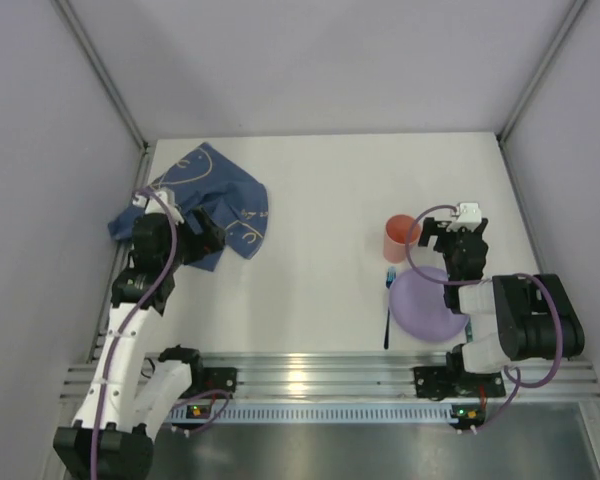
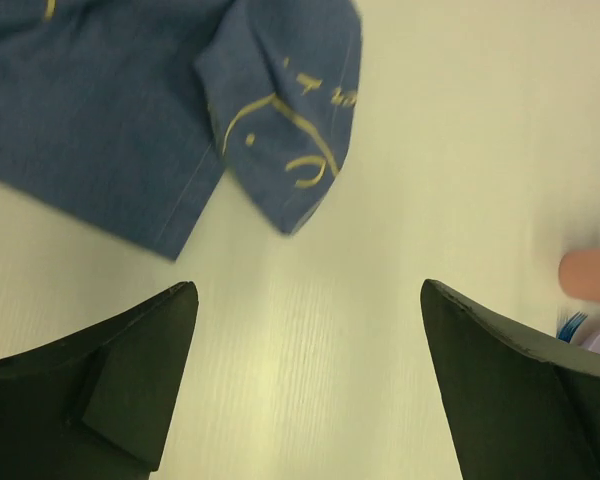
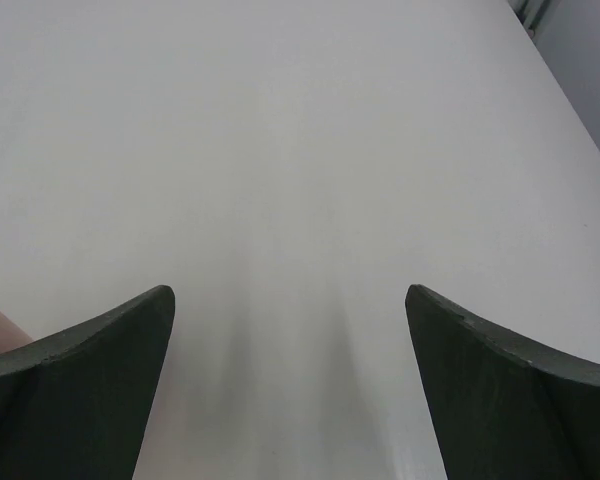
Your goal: Set the dinner table for one person
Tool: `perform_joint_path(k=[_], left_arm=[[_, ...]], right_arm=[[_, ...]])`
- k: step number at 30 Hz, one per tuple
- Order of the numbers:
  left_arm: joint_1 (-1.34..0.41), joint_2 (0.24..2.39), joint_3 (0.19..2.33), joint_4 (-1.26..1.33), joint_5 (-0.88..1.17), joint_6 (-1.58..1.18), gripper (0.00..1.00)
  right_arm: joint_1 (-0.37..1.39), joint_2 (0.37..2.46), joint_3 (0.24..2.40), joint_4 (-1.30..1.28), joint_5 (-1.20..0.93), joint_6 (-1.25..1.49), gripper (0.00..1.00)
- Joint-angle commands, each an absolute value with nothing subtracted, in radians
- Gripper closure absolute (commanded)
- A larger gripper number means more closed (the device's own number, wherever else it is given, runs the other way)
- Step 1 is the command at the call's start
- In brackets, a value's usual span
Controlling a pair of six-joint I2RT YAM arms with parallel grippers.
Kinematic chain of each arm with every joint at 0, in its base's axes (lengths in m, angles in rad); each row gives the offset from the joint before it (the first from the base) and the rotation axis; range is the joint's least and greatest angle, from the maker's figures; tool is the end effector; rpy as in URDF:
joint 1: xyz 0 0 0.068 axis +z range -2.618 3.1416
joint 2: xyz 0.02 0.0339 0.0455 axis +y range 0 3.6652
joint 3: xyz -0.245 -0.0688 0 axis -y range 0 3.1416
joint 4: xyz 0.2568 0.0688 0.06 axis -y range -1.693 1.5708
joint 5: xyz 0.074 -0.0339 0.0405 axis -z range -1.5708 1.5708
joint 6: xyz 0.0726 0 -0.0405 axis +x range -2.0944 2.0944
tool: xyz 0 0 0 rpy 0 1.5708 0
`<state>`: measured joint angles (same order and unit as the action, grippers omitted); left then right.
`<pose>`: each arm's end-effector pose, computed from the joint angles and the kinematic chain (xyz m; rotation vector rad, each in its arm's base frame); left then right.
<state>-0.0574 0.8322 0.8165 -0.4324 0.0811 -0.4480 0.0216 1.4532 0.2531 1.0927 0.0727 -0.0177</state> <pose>0.2439 -0.0199 0.2872 -0.3448 2.0112 -0.4008 0.2858 0.0009 0.1235 0.0218 1.6781 -0.0581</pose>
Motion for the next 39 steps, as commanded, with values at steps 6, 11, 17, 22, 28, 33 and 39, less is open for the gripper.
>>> perform_joint_path(k=[6,11,17,22,28,33,39], left_arm=[[-0.058,0.739,0.886,-0.914,-0.070,-0.628,0.02],[-0.057,0.577,0.784,-0.714,0.055,-0.656,0.02],[-0.058,0.796,0.750,-0.828,0.048,-0.712,0.02],[-0.060,1.092,0.833,-0.842,0.049,-0.712,0.02],[-0.064,1.328,1.046,-0.776,0.022,-0.690,0.02],[-0.061,1.521,1.244,-0.778,-0.158,-0.686,0.02],[-0.060,1.740,1.397,-0.710,-0.236,-0.583,0.09]], right_arm=[[0.015,1.450,0.258,1.154,0.048,-0.021,0.00],[0.015,1.450,0.258,1.155,0.048,-0.021,0.00],[0.015,1.451,0.259,1.155,0.046,-0.021,0.00],[0.015,1.450,0.256,1.155,0.048,-0.021,0.00],[0.015,1.451,0.261,1.147,0.060,-0.020,0.00],[0.093,1.335,0.302,1.013,0.239,-0.043,0.00],[0.088,1.200,0.639,0.377,0.289,0.558,0.00]])
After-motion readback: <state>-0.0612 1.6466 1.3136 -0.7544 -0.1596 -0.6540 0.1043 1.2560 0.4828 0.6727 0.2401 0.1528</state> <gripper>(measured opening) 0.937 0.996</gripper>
